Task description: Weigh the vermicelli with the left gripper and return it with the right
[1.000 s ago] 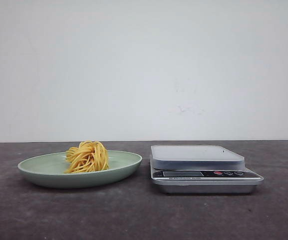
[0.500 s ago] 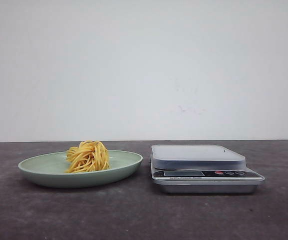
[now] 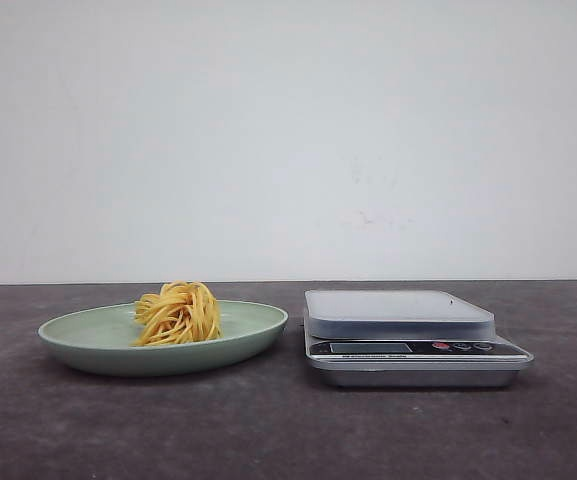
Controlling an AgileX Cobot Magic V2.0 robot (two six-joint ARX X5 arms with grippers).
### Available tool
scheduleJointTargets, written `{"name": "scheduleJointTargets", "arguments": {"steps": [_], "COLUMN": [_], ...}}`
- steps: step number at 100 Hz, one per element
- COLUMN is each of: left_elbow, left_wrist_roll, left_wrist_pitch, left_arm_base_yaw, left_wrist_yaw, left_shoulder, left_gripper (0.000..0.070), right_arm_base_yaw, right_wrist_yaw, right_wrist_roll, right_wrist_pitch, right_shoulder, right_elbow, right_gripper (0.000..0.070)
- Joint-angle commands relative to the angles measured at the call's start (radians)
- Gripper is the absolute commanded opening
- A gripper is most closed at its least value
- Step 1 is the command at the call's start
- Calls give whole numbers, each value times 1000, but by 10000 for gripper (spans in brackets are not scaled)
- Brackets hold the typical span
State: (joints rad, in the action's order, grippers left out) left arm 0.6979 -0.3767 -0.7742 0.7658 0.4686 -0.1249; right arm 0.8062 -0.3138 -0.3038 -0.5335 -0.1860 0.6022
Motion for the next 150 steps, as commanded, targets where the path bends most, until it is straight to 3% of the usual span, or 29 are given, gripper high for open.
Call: {"name": "scheduleJointTargets", "arguments": {"steps": [1, 50, 59, 70, 76, 87, 100, 119, 150], "left_elbow": [10, 10, 6, -41, -89, -213, -395, -599, -685], "left_wrist_roll": [18, 19, 53, 92, 133, 219, 305, 327, 344], "left_wrist_pitch": [10, 13, 12, 69, 116, 237, 406, 600, 668], "left_arm_base_yaw": [5, -2, -79, -262, -378, -572, -689, -710, -711], "left_wrist_yaw": [3, 12, 30, 23, -29, -230, -382, -391, -398], "left_shoulder": [-6, 1, 3, 10, 21, 56, 103, 122, 122], "left_gripper": [0, 0, 0, 0, 0, 0, 0, 0, 0], "right_arm_base_yaw": [10, 10, 10, 10, 10, 10, 10, 10, 10], "right_wrist_yaw": [-1, 0, 0, -1, 0, 0, 0, 0, 0], "right_wrist_roll": [-3, -3, -3, -3, -3, -3, -3, -3, -3], "right_wrist_pitch": [17, 17, 17, 17, 17, 17, 17, 17, 17], "right_shoulder": [-3, -3, -3, -3, -3, -3, -3, -3, -3], "right_elbow": [8, 8, 8, 8, 8, 8, 8, 8, 8], "right_gripper": [7, 7, 7, 7, 7, 7, 7, 7, 7]}}
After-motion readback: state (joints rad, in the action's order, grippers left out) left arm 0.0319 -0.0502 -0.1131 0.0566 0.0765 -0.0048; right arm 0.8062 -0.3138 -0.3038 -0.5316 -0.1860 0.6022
